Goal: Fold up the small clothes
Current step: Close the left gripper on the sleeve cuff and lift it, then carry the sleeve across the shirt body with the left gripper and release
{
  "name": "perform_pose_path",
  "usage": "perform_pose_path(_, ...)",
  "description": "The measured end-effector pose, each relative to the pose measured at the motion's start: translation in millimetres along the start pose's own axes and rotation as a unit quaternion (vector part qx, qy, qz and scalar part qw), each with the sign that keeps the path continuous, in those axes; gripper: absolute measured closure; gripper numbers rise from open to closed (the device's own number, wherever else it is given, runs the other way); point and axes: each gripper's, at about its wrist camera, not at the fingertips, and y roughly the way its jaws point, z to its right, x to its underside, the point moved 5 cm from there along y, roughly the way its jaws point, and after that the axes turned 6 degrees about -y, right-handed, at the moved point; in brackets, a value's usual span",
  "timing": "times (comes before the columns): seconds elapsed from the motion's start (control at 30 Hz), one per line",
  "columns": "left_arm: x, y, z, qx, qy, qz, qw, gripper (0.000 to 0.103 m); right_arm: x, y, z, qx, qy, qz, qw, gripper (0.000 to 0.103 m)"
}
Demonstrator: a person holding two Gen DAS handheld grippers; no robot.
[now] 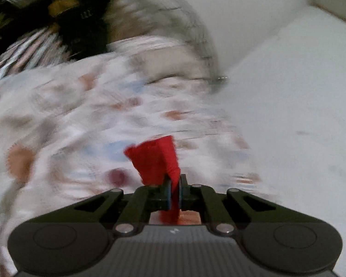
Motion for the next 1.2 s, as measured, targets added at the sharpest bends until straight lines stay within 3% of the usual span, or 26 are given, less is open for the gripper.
perform_pose_path(0.07, 5.4, -15.8, 30.8, 0.067, 0.027, 0.002, 0.9974, 0.099, 0.7, -7.8, 1.4, 0.012, -0.001, 0.010, 1.000, 0.005)
perform_pose_path(0.17, 22.7, -43.1, 81.5, 0.177, 0.079, -0.012, 0.9809, 0.099, 4.1, -23.2, 5.0, 0.027, -0.003, 0.021, 0.999, 0.005)
perform_pose_path(0.23, 41.8, -65.8, 116.8, 0.253, 0.134, -0.033, 0.9575, 0.099, 6.6, -37.0, 10.5, 0.045, -0.007, 0.029, 0.999, 0.005)
perform_pose_path(0.3, 66.1, -91.7, 147.5, 0.324, 0.191, -0.055, 0.9248, 0.099, 9.0, -51.3, 19.2, 0.068, -0.005, 0.040, 0.997, 0.005)
perform_pose_path(0.47, 131.6, -147.1, 180.3, 0.423, 0.274, -0.126, 0.8543, 0.099, 20.3, -79.9, 47.5, 0.123, 0.028, 0.056, 0.990, 0.005)
perform_pose_path(0.67, 216.6, -198.0, 167.5, 0.476, 0.366, -0.218, 0.7696, 0.099, 47.6, -107.1, 87.5, 0.212, 0.055, 0.041, 0.975, 0.006)
perform_pose_path(0.8, 255.2, -214.5, 151.7, 0.482, 0.426, -0.257, 0.7214, 0.099, 69.0, -122.8, 110.3, 0.250, 0.091, 0.026, 0.964, 0.006)
perform_pose_path(0.93, 273.7, -219.9, 141.9, 0.476, 0.438, -0.287, 0.7065, 0.099, 82.4, -132.1, 121.0, 0.262, 0.116, 0.023, 0.958, 0.006)
perform_pose_path(1.0, 279.7, -223.3, 137.3, 0.476, 0.454, -0.293, 0.6939, 0.099, 86.5, -133.7, 121.0, 0.262, 0.117, 0.022, 0.958, 0.006)
perform_pose_path(1.1, 286.1, -235.3, 130.8, 0.477, 0.480, -0.311, 0.6680, 0.099, 88.2, -136.9, 116.1, 0.260, 0.109, 0.023, 0.959, 0.006)
perform_pose_path(1.2, 294.8, -237.5, 124.5, 0.469, 0.493, -0.336, 0.6516, 0.098, 85.2, -137.9, 109.1, 0.256, 0.101, 0.028, 0.961, 0.005)
